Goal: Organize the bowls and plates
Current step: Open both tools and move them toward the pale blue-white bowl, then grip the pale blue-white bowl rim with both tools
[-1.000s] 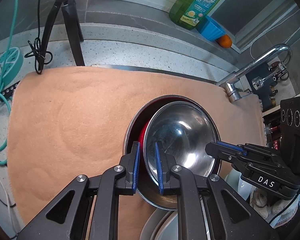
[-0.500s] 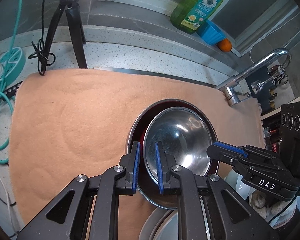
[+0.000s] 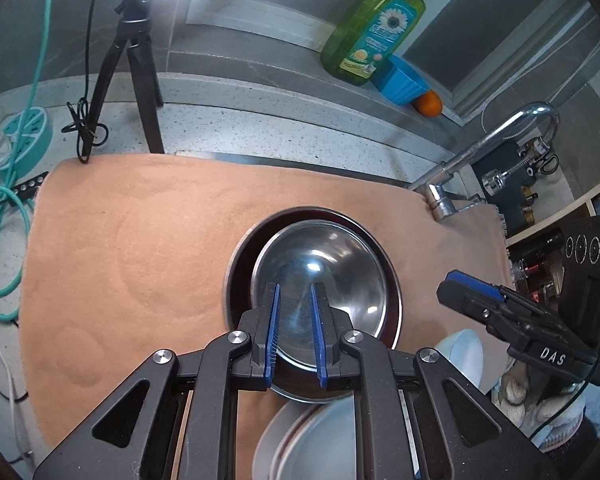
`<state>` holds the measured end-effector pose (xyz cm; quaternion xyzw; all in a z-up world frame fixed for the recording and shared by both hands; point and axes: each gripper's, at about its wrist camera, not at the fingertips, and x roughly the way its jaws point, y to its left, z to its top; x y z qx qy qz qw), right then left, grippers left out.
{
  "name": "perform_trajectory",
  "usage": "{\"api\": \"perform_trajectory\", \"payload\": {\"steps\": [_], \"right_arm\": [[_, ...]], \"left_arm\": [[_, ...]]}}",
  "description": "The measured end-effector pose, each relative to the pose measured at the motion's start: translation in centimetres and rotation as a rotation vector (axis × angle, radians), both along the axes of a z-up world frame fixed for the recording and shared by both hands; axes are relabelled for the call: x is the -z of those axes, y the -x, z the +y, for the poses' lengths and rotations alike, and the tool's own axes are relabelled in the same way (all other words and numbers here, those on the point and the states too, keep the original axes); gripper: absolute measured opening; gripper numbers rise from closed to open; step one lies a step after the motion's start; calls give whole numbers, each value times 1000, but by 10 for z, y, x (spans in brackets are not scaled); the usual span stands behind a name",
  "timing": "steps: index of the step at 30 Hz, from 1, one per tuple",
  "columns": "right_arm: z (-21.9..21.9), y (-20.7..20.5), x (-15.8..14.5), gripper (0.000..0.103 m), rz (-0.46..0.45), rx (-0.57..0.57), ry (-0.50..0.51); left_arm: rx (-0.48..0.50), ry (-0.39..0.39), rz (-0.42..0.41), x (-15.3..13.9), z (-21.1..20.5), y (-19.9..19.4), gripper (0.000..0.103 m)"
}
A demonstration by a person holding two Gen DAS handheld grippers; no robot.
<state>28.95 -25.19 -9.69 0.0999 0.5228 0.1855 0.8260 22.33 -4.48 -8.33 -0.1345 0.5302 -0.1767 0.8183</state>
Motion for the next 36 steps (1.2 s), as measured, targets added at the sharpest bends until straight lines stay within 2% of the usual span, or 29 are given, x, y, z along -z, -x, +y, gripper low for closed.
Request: {"api": "perform_trajectory", "payload": {"steps": [8,11,14,20,29,32,34,36], "right_arm": [[-44,18,-10,56,-60,88,-4],[-64,25,-14,56,-80,100,-22],[-79,33,-16,58,-95,105,4],[-114,47,-20,59,-81,136,53],[-162,72,-18,59,-70,163,68],[-171,78,-14,52,-57,157,75],[-176,83,-8,42,-39,148,83],[-180,87,-2,37,-20,141,84]], "left_arm": [[40,8,-3,-1,-28,19,13],[54,18,-1,-1,-39,28,13],[69,29,-1,-1,-51,36,13],[102,50,6,0,-77,51,13],[149,74,36,11,-117,70,13],[168,78,50,17,-130,77,13],[180,76,60,22,-137,81,13],[189,71,68,25,-143,84,13]]}}
